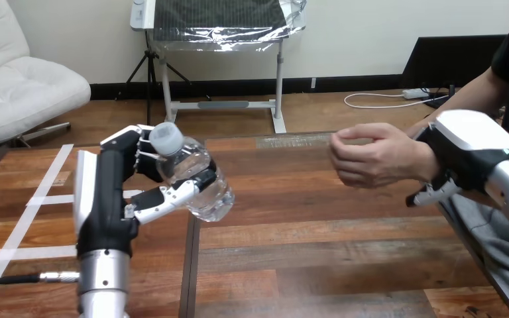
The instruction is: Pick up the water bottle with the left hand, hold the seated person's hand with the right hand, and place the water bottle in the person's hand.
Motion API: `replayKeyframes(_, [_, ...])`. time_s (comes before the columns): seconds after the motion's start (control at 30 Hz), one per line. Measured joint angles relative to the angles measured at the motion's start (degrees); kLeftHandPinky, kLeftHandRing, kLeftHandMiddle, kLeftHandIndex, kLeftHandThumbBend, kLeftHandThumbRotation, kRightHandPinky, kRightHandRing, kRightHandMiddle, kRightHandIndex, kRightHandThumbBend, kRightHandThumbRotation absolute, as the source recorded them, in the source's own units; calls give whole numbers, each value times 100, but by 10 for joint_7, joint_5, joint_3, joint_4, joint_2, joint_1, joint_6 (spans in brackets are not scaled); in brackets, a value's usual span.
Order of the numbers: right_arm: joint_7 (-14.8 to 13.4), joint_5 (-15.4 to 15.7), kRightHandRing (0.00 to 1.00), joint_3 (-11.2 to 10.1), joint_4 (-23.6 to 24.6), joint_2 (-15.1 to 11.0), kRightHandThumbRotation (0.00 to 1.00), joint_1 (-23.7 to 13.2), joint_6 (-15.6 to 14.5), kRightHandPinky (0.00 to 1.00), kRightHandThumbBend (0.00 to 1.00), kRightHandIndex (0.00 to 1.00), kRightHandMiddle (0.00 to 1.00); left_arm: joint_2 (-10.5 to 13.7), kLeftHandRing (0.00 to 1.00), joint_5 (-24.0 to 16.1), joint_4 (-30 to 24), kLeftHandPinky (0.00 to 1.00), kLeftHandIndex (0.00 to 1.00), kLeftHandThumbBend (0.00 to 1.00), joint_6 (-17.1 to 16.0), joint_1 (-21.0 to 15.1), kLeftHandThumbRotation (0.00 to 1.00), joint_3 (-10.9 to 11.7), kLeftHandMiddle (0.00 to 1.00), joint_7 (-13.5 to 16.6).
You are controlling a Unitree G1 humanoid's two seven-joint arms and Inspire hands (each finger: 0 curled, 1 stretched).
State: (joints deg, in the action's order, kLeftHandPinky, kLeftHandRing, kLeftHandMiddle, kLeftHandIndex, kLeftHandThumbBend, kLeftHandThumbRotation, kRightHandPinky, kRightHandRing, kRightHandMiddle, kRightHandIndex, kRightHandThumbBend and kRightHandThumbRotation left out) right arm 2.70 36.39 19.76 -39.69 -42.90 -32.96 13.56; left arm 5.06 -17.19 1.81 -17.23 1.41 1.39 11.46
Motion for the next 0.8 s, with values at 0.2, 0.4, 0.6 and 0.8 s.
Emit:
replayKeyframes(0.2, [1,2,21,-4,34,0,0,9,-15,14,76,33,29,-8,40,-6,-3,40,48,65,9,-3,0,-8,42,0])
replayKeyframes(0.4, [6,0,20,-12,67,0,0,20,-26,13,77,31,28,-14,38,-11,-3,38,47,65,12,-7,0,-14,41,0])
replayKeyframes(0.6, [19,-3,20,-22,103,0,0,32,-40,12,78,31,28,-17,38,-13,-3,37,47,63,13,-17,0,-24,41,-1])
replayKeyframes(0.8, [29,-5,20,-28,133,0,0,41,-44,13,80,31,28,-21,38,-14,-3,37,47,60,17,-33,0,-35,42,-4])
